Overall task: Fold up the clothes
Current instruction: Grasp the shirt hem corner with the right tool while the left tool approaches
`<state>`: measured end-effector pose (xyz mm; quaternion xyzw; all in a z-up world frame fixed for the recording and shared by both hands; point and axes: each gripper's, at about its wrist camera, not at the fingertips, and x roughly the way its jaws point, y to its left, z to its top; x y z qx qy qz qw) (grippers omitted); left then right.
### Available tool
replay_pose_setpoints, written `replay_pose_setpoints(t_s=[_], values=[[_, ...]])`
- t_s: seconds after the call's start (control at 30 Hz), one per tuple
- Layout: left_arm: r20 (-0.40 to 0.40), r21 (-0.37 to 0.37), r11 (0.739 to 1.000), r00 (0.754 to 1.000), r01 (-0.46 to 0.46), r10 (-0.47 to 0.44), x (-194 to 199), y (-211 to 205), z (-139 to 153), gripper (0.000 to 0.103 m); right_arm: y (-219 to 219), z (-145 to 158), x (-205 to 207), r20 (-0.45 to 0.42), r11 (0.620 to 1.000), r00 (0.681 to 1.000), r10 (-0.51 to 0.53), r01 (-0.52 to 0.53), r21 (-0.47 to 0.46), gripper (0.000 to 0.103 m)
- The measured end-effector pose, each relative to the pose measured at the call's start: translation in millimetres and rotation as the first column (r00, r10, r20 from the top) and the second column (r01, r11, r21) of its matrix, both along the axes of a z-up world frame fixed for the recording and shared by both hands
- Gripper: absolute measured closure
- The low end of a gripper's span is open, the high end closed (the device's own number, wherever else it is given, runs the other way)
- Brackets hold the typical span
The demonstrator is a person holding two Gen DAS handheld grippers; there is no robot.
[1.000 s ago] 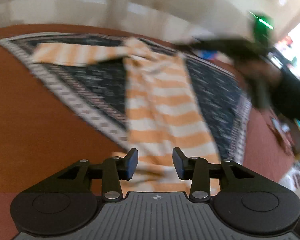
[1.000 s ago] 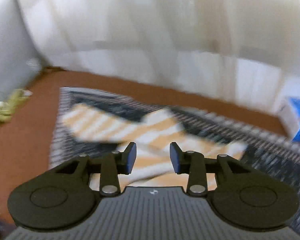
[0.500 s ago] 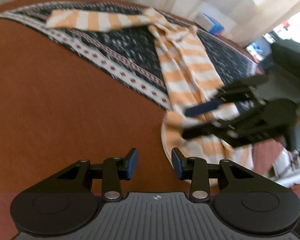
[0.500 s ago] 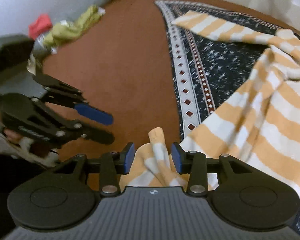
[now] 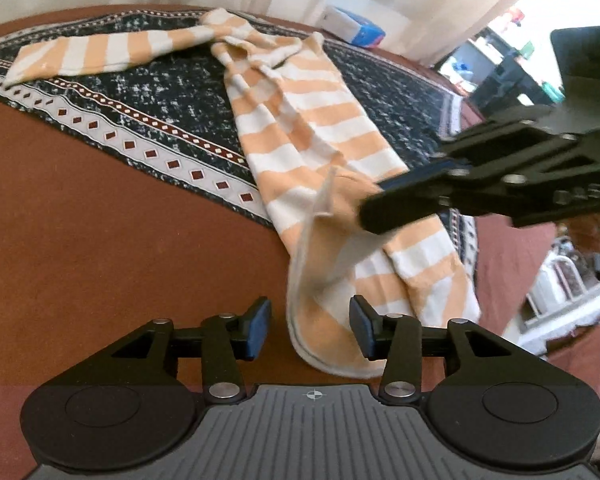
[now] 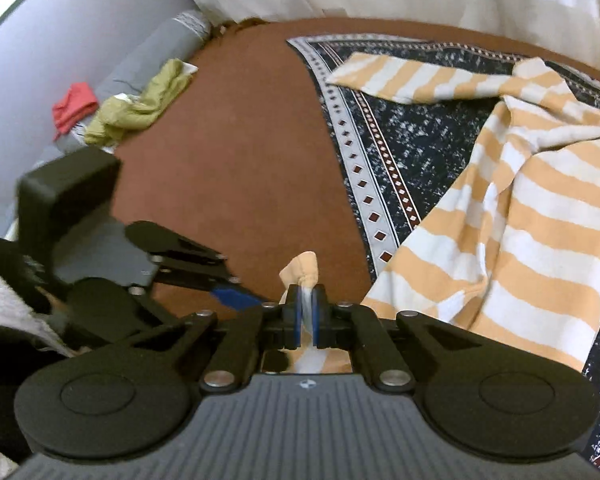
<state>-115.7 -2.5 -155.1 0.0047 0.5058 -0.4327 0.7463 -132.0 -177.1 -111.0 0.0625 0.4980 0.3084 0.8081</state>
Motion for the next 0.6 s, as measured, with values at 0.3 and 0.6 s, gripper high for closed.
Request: replay_pose_setpoints(t_s=[0.3, 0.6], values=[[0.159, 0.046, 0.998, 0.986, -0.049, 0.041, -34, -9, 25, 0.103, -33, -4, -29, 0.005, 0.998, 0.999, 0.033, -0.033, 0.052, 0.097], [0.140, 0.248, 0.969, 0.989, 0.007, -0.043, -70, -16, 5, 0.077, -42, -54, -57, -0.085, 0.994, 0.990, 0.112, -0.109, 0.030, 0.098]])
